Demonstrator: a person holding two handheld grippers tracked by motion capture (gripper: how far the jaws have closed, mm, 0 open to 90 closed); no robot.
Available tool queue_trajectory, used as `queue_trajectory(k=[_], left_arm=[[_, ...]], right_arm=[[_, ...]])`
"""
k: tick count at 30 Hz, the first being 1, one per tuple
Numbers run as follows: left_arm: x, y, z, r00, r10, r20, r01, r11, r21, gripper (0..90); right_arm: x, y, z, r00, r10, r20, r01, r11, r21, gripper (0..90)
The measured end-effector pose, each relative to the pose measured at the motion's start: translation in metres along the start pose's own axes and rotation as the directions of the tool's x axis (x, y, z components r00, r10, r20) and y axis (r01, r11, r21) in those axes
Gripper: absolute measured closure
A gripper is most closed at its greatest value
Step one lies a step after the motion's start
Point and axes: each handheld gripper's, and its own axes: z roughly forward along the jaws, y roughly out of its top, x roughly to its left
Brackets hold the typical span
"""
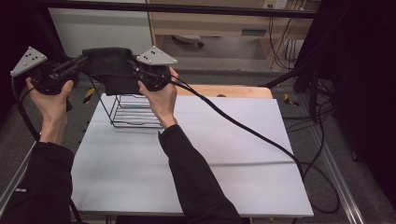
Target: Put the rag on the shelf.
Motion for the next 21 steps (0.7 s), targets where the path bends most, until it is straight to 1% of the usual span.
queue_trajectory(k=[4,8,14,15,16,18,19,21], left_arm=[[-0.002,-0.003,-0.002,0.9999,0.016,-0.005,-0.016,0.9998,0.01,83.1],[-0.002,-0.007,-0.005,0.9998,0.018,-0.003,-0.018,0.9997,0.016,83.1],[-0.004,-0.012,-0.007,0.9998,0.021,-0.002,-0.021,0.9993,0.031,83.0],[-0.004,-0.013,-0.008,0.9995,0.031,-0.01,-0.03,0.9988,0.038,82.8],[-0.004,-0.014,-0.008,0.9996,0.026,-0.008,-0.025,0.9989,0.04,82.7],[-0.005,-0.016,-0.008,0.9996,0.027,-0.007,-0.027,0.9985,0.047,82.5],[-0.005,-0.016,-0.009,0.9994,0.033,-0.013,-0.033,0.9981,0.052,82.4],[-0.006,-0.017,-0.009,0.9996,0.028,-0.008,-0.028,0.9977,0.061,82.3]], right_arm=[[0.003,-0.002,0.0,1.0,-0.004,-0.002,0.004,1.0,0.009,79.3],[0.006,-0.003,-0.001,0.9999,-0.012,-0.004,0.012,1.0,0.017,79.3],[0.009,-0.005,-0.003,0.9999,-0.007,-0.007,0.008,0.999,0.04,79.2],[0.01,-0.005,-0.003,0.9999,-0.007,-0.009,0.007,0.999,0.046,79.2],[0.01,-0.005,-0.003,0.9999,-0.006,-0.012,0.006,0.999,0.051,79.1],[0.01,-0.005,-0.003,0.9999,0.003,-0.016,-0.002,0.998,0.063,79.0],[0.01,-0.005,-0.003,0.9997,0.009,-0.024,-0.007,0.997,0.077,78.8],[0.01,-0.005,-0.003,0.9996,0.012,-0.026,-0.01,0.997,0.083,78.7]])
